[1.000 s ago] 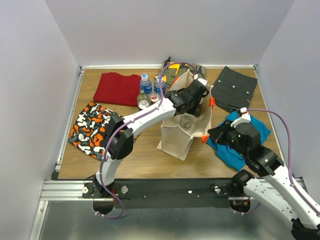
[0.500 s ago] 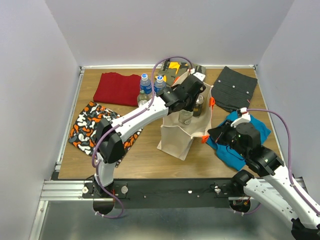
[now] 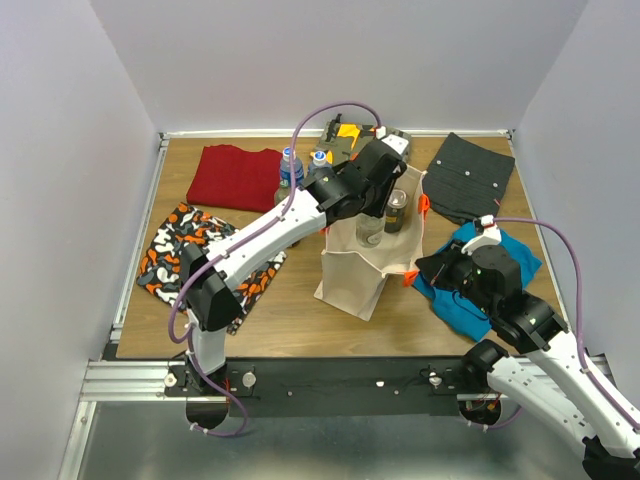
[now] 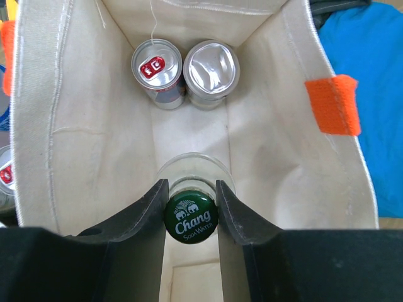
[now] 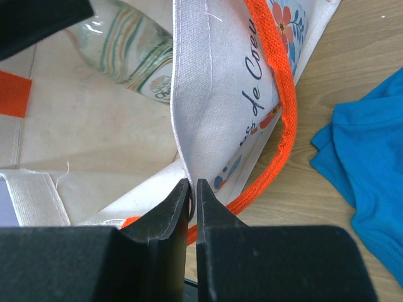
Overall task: Take the beverage out of the canvas bag
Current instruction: Take out the drink from the canvas bag.
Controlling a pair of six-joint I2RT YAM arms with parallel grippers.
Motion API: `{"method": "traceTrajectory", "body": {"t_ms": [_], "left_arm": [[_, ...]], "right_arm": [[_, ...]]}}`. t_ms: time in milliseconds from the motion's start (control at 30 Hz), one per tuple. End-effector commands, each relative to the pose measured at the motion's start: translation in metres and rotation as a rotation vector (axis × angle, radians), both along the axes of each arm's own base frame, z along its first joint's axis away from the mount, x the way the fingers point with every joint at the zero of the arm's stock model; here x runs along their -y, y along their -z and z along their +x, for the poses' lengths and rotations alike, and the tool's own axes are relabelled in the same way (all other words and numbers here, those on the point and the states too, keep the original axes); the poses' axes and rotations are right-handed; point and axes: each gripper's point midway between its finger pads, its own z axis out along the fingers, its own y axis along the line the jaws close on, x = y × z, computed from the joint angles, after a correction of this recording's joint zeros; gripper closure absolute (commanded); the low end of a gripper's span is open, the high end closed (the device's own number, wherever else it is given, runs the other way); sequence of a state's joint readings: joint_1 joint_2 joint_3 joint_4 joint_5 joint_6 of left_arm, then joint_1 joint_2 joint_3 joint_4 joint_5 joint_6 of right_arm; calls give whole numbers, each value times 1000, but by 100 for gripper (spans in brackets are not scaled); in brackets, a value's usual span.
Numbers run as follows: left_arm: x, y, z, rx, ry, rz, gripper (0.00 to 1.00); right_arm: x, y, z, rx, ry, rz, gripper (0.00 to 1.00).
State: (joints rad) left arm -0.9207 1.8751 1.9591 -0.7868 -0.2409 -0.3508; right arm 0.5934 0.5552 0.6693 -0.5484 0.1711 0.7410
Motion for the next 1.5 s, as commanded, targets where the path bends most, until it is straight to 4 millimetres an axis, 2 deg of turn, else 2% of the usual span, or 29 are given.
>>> {"method": "traceTrajectory", "body": {"t_ms": [0,267,533,767,1200,1267,1300,1467], "left_arm": [[-1,-99,-11,140,42,-195,100],[-7,-112,-18,149,45,-213,100],[-19,-145,-27,196,44,-272,100],[-30,-182,-41,231,62,-343,100],[-61,-226,-58,306,31,-424,100],[-63,-225,-59,309,28,-433,100],[-66,-232,-61,323,29,-455,100],[-76,-243,-67,344,17,-477,100]], "right_arm": [[13,20,-2,-45,40,-66,82],[13,20,-2,-45,43,-62,82],[14,19,-2,-42,44,-61,82],[14,18,-3,-37,45,-56,82],[13,18,-4,-35,41,-52,82],[14,17,-3,-36,43,-52,82],[13,18,-4,-36,42,-52,82],[13,17,-4,-34,42,-49,82]]}}
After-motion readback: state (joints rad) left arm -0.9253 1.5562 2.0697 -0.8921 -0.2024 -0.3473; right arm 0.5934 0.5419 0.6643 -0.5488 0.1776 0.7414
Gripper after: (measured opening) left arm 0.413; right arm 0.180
